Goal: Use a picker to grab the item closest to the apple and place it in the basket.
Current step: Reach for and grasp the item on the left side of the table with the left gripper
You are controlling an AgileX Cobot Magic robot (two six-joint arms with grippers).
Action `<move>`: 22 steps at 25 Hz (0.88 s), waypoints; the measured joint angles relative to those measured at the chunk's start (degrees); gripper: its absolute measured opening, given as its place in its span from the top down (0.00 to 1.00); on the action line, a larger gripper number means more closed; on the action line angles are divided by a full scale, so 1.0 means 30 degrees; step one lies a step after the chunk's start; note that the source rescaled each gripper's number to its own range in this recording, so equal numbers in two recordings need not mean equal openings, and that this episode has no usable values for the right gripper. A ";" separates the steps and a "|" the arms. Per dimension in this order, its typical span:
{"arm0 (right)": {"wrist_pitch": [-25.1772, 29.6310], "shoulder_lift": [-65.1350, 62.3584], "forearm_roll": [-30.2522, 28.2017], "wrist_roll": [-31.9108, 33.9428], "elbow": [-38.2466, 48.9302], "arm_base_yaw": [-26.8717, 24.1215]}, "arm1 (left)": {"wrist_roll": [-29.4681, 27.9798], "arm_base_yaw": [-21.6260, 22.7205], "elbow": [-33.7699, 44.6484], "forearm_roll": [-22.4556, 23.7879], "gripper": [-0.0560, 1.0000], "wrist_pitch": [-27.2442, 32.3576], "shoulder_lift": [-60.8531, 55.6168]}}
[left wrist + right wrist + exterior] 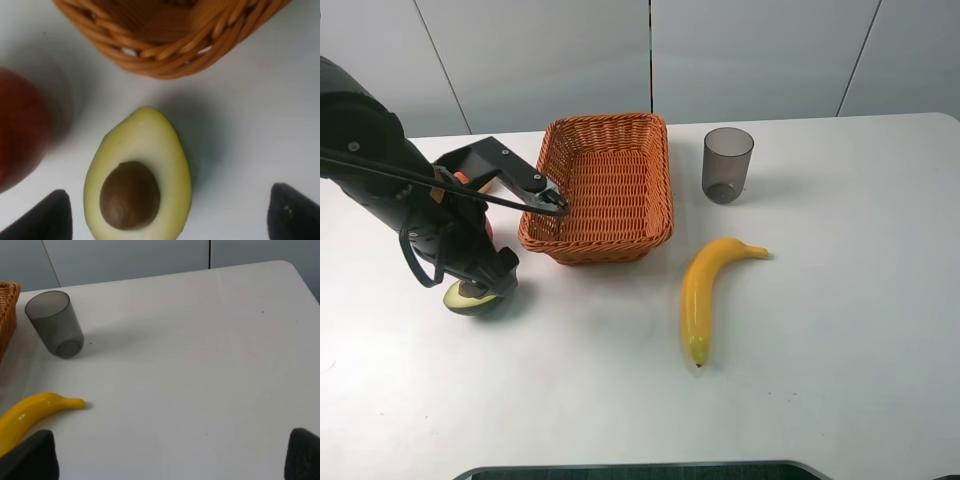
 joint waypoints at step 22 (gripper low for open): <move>0.0000 0.0000 0.0000 0.0000 0.0000 0.0000 | -0.0117 0.1714 0.0605 -0.0325 0.00 -0.2065 0.3099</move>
